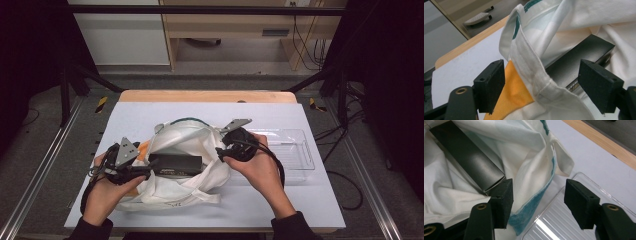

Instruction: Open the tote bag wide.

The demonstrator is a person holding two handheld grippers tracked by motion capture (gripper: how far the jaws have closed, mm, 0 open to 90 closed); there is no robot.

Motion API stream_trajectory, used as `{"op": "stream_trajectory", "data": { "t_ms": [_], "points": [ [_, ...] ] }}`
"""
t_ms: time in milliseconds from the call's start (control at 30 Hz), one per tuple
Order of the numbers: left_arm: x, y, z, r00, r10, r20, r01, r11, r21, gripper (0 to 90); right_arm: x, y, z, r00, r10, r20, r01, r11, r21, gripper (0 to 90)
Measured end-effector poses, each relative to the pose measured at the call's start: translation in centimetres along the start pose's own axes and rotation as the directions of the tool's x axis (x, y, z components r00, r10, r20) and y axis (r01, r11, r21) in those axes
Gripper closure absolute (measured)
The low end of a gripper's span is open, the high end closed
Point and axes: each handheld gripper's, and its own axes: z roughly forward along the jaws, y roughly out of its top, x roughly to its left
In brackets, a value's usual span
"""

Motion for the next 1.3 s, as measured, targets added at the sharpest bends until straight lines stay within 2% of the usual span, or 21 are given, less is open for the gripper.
{"op": "stream_trajectory", "data": {
  "t_ms": [233,400,500,700,767,833,900,933,1100,1200,1300],
  "points": [
    [0.3,-0.5,-0.1,0.9999,0.005,-0.009,-0.005,0.9999,0.011,24.5,-0.5,-2.2,-0.8,0.9996,0.027,0.003,-0.027,1.000,-0.001,43.3],
    [0.4,-0.6,-0.2,1.0000,0.003,-0.004,-0.003,1.0000,0.008,25.3,-0.8,-4.0,-0.9,0.9976,0.068,-0.009,-0.068,0.998,-0.006,43.5],
    [0.0,-0.2,-0.3,1.0000,0.007,-0.001,-0.007,1.0000,-0.004,24.5,-0.8,-4.2,-0.9,0.9971,0.076,-0.010,-0.076,0.997,-0.017,43.3],
    [-0.5,0.7,0.2,0.9999,0.011,-0.002,-0.011,0.9998,-0.015,23.2,-0.2,-3.2,-0.7,0.9969,0.075,-0.024,-0.077,0.996,-0.054,42.0],
    [-0.6,0.8,0.4,0.9999,0.014,-0.001,-0.014,0.9999,-0.009,23.1,-0.1,-2.9,-0.3,0.9969,0.076,-0.022,-0.077,0.996,-0.043,42.4],
    [-0.7,0.8,0.7,0.9998,0.020,-0.001,-0.020,0.9998,-0.003,23.2,-0.2,-3.0,0.3,0.9959,0.088,-0.021,-0.089,0.996,-0.018,45.1],
    [-0.6,0.7,0.8,0.9995,0.031,-0.009,-0.031,0.9995,0.010,23.8,-0.1,-3.3,0.7,0.9965,0.080,-0.025,-0.080,0.997,0.000,49.4],
    [-0.5,0.6,0.8,0.9991,0.039,-0.016,-0.038,0.9991,0.019,24.3,0.0,-3.5,0.7,0.9968,0.076,-0.026,-0.076,0.997,0.002,52.2],
    [0.2,-0.1,0.9,0.9993,0.023,-0.028,-0.022,0.9985,0.050,28.3,0.9,-4.3,-0.1,0.9982,0.054,-0.024,-0.055,0.998,-0.009,63.2],
    [0.5,-0.6,0.7,0.9994,0.017,-0.031,-0.015,0.9983,0.057,33.8,1.4,-4.8,-0.3,0.9989,0.039,-0.028,-0.039,0.999,-0.014,70.0],
    [0.9,-1.2,0.5,0.9994,0.011,-0.031,-0.009,0.9977,0.067,43.0,1.8,-5.4,-0.6,0.9993,0.028,-0.024,-0.028,0.999,-0.020,74.8]
  ]
}}
